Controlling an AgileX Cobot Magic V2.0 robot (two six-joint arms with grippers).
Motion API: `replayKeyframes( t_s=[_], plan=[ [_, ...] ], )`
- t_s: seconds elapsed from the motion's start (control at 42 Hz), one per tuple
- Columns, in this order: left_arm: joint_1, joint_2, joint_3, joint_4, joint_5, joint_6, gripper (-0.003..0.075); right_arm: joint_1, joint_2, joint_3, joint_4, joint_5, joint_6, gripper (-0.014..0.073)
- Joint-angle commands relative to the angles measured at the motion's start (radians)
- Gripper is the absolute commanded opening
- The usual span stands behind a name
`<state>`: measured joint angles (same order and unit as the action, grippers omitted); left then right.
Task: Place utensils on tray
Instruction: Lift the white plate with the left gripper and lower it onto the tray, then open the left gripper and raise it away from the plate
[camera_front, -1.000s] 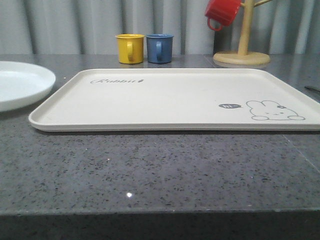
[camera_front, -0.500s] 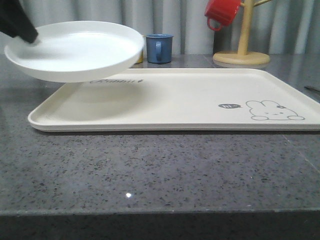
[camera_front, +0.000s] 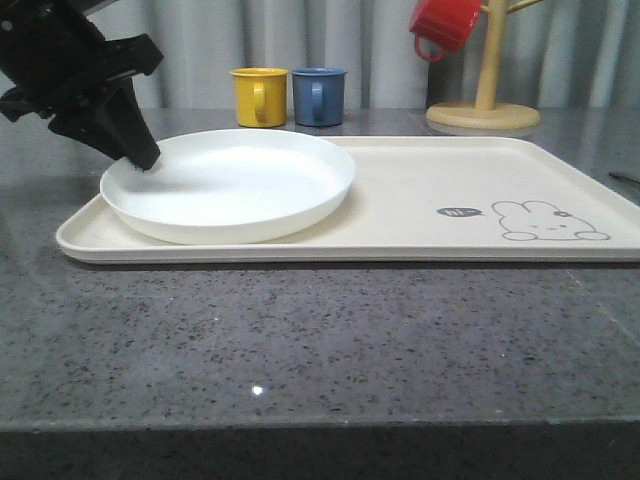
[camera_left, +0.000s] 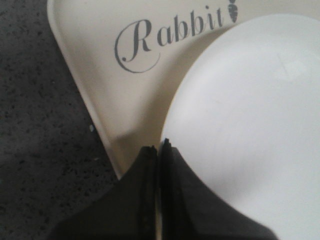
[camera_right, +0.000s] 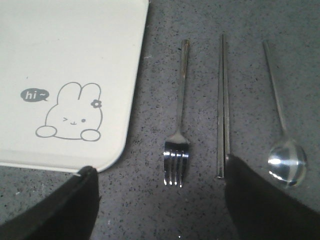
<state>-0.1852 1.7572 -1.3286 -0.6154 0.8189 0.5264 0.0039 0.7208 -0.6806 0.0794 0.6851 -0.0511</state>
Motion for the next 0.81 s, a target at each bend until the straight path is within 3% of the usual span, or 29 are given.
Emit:
replayKeyframes(
  t_s=[0.0,0.429,0.667,0.786],
  plan=[
    [-0.008,-0.044,-0.032,-0.049,-0.005,0.001,-0.0004,-0.002,0.0,-0.023,-0.004,-0.054,-0.011,0.055],
    [-0.008,-0.044,-0.033,-0.046,0.016,0.001,0.0395,-0.002,0.0,-0.023,-0.004,-0.054,-0.011,0.055],
    [-0.013,-0.158,-0.053,0.034,0.031,-0.001,0.0409,-0.002,0.0,-0.023,-0.004,-0.054,-0.011,0.055],
    [-0.081,-0.274,-0.053,0.1,0.041,-0.008,0.0409,-0.002,0.0,-0.023,-0.004,-0.054,-0.011,0.055]
  ],
)
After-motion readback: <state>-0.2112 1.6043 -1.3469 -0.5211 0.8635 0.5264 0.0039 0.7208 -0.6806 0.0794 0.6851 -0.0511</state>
